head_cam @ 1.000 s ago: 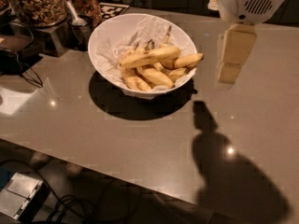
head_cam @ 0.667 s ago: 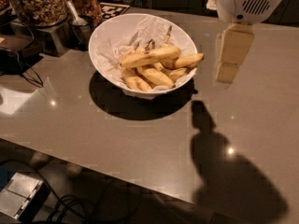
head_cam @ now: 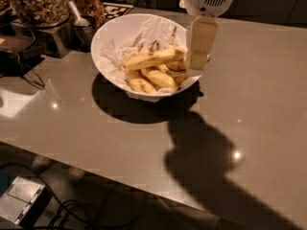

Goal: Pick banana from white bowl

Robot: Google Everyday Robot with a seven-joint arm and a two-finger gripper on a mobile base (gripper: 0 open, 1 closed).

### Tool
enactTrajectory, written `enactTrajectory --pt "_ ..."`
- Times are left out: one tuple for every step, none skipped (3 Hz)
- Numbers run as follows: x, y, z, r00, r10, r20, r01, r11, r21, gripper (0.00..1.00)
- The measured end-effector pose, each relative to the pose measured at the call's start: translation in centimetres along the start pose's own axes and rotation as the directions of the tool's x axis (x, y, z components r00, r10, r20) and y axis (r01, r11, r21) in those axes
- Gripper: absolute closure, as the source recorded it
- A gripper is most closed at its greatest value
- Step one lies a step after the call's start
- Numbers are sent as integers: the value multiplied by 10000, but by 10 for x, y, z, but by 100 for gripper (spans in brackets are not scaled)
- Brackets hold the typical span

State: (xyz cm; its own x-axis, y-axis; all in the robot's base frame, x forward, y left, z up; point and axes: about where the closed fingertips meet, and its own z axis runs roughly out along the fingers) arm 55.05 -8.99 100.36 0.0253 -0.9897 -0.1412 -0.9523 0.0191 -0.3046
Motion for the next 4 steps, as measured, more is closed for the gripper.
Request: enactTrajectory --pt "-8 -15 27 9999 -108 27 109 9990 -423 0" --pt "-10 -20 51 10000 -3 60 8 9963 -856 8" --pt "-12 -28 63 10000 2 38 2 9946 -1039 12" --pt "-20 -36 70 9998 -189 33 191 9937 -1106 18"
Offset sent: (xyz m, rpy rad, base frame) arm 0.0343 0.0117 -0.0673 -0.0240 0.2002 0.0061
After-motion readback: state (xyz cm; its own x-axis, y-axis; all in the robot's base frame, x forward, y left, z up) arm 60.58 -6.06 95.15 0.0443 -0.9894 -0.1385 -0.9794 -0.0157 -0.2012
